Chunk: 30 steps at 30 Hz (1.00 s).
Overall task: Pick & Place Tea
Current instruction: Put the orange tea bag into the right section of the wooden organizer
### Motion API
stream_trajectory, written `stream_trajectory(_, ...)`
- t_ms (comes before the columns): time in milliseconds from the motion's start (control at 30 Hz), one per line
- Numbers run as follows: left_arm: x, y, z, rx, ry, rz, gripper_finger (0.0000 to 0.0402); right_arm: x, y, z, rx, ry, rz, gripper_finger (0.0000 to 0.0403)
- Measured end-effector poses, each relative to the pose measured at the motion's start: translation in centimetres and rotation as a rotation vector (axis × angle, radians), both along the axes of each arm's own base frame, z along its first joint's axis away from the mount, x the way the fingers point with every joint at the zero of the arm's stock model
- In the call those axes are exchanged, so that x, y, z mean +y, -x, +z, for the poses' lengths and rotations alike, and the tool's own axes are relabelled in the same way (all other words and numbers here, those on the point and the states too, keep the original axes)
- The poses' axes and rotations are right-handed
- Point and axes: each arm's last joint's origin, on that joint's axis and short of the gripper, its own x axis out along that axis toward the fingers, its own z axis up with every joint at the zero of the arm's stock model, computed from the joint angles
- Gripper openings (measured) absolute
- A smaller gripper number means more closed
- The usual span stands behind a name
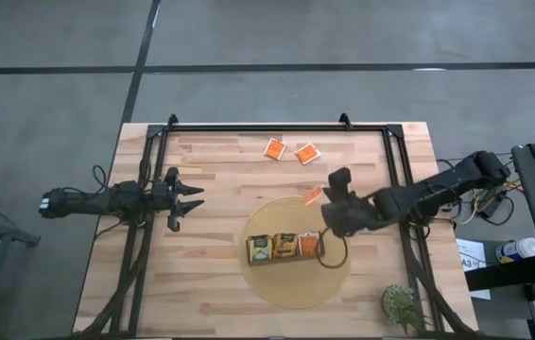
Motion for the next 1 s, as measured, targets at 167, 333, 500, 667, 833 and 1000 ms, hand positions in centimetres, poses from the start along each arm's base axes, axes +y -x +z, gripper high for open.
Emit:
stream_trajectory(167,0.0,0.0,0.0,0.000,0.000,0.000,0.0153,2.6,0.7,0.0,0.027,0.038,0.143,0.0008)
stream_trajectory(333,0.0,0.0,0.0,0.000,0.000,0.000,0.0153,4.6,1.5,0.2,0.005,0.105,0.207,0.0008)
stream_trajectory(500,0.0,0.0,0.0,0.000,0.000,0.000,0.0153,6.3,2.2,0.3,-0.001,0.154,0.300,0.0008)
stream_trajectory(667,0.0,0.0,0.0,-0.001,0.000,0.000,0.0153,7.8,2.2,0.2,-0.017,0.175,0.381,0.0008)
stream_trajectory(833,0.0,0.0,0.0,0.000,0.000,0.000,0.0153,9.1,1.6,-1.2,0.040,0.282,0.425,0.0008)
stream_trajectory(1000,0.0,0.0,0.0,0.000,0.000,0.000,0.0153,9.6,0.8,-3.4,0.115,0.339,0.424,0.0008)
